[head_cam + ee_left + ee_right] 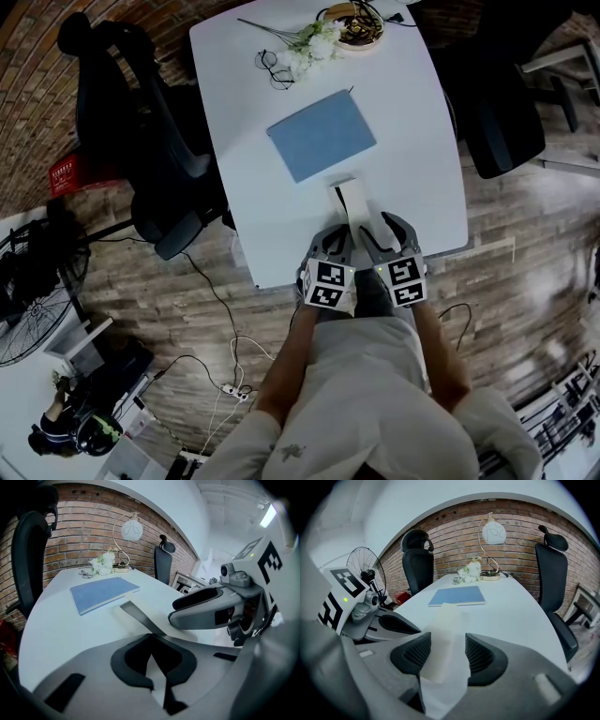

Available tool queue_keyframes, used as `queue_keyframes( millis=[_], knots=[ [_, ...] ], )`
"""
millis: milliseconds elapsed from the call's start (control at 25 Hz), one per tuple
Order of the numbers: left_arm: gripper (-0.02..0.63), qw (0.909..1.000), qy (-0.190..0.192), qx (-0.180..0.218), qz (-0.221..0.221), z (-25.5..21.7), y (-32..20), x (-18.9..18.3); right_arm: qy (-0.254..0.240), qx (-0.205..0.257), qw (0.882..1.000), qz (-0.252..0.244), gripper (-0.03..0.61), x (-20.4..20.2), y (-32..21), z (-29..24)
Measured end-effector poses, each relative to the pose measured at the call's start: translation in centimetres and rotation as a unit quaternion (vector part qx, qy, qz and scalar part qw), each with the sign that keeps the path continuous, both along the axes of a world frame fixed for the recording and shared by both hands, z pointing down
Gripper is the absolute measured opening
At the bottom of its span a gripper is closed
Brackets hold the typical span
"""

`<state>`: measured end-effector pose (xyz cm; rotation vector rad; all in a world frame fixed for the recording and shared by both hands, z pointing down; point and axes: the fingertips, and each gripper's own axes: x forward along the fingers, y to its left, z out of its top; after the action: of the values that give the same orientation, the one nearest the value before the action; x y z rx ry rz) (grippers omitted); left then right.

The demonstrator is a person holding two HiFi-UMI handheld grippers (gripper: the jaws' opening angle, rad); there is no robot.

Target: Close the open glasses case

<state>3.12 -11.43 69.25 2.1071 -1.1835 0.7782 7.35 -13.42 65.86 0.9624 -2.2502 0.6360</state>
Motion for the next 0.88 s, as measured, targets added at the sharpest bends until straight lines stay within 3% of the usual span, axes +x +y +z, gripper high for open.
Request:
queue_keyframes(
  millis=[880],
  knots=[
    [0.003, 0.9998, -0.011, -0.014, -0.007, 0.6, 0.6, -1.1, 0.006, -0.004, 1.0, -0.008, 0.232, -0.9, 0.4, 0.6]
  ],
)
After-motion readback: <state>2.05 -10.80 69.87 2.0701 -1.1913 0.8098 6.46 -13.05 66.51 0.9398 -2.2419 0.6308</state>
